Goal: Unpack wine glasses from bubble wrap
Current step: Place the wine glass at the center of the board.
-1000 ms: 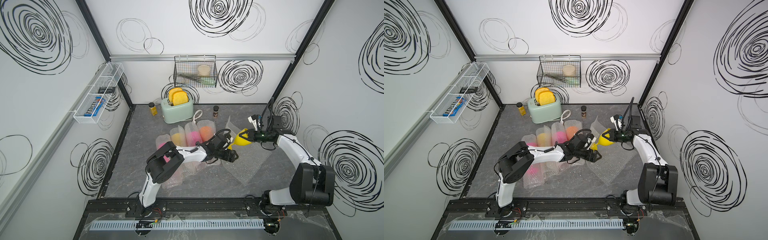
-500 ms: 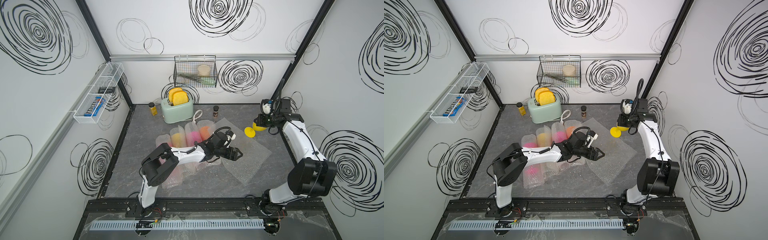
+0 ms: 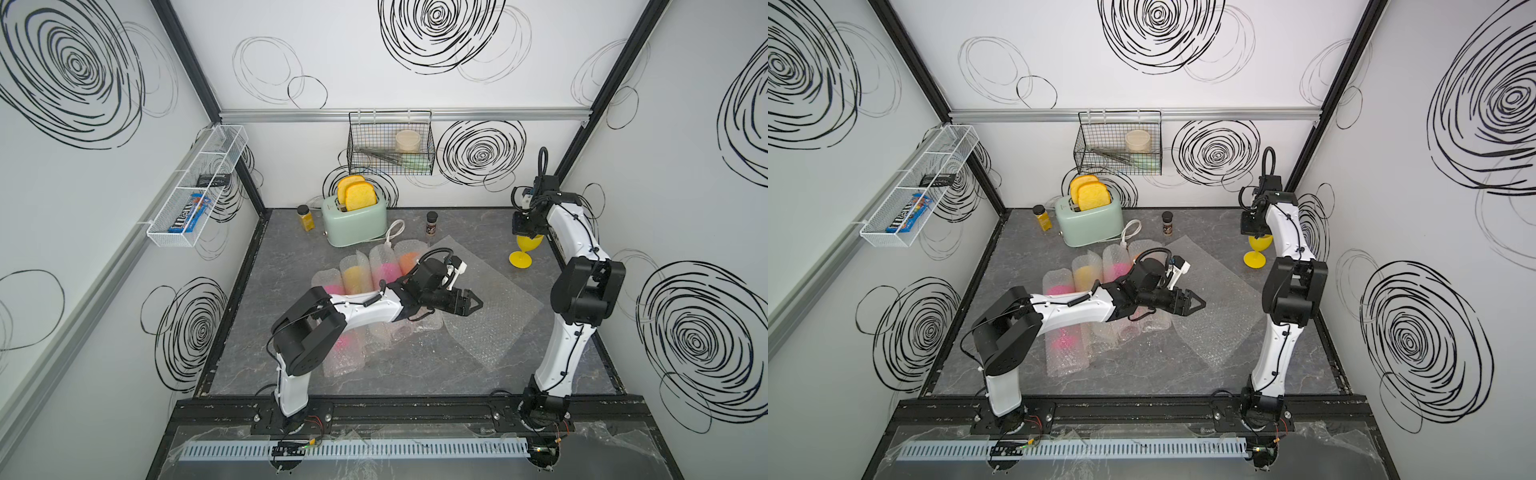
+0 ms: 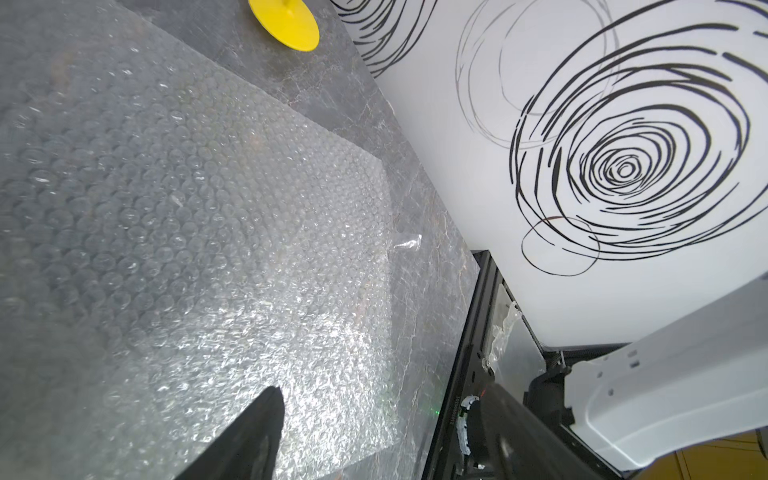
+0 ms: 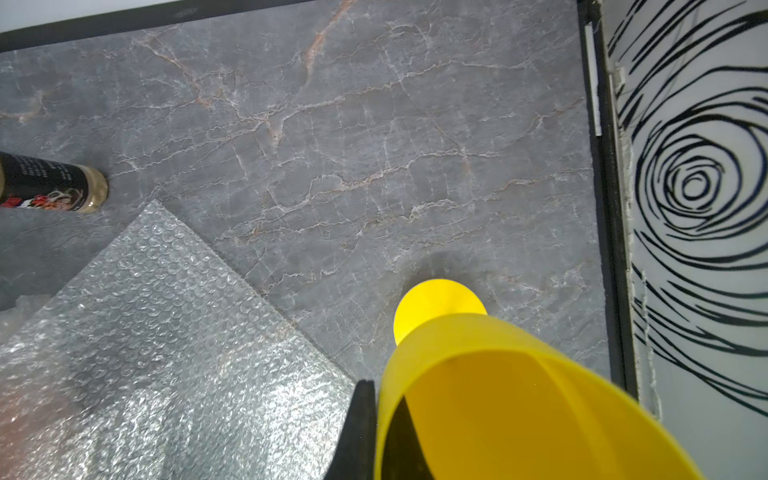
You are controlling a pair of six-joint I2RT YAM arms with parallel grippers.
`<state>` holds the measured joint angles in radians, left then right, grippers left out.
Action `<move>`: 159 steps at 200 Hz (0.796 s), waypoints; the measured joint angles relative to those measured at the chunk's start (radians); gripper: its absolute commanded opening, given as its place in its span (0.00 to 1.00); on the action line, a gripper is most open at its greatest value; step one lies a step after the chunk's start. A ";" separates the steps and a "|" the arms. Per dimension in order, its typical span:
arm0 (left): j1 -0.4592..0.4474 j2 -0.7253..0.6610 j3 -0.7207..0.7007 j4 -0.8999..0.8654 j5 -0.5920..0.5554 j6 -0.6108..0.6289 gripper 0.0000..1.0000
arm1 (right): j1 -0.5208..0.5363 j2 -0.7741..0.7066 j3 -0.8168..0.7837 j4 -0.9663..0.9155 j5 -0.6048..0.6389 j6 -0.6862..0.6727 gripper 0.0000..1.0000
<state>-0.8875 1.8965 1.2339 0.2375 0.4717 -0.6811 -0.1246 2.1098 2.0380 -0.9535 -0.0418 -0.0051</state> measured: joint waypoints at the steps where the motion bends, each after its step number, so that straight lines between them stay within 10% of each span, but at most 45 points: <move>1: 0.000 0.000 0.000 0.000 0.000 0.000 0.80 | 0.000 0.002 0.003 0.000 -0.001 0.000 0.00; 159: 0.025 0.000 0.000 -0.004 -0.002 0.000 0.80 | -0.051 0.162 0.179 0.004 -0.071 0.000 0.07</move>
<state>-0.8623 1.8965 1.2343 0.2333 0.4702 -0.6815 -0.1753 2.2719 2.2166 -0.9497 -0.1127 -0.0048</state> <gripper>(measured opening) 0.796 0.057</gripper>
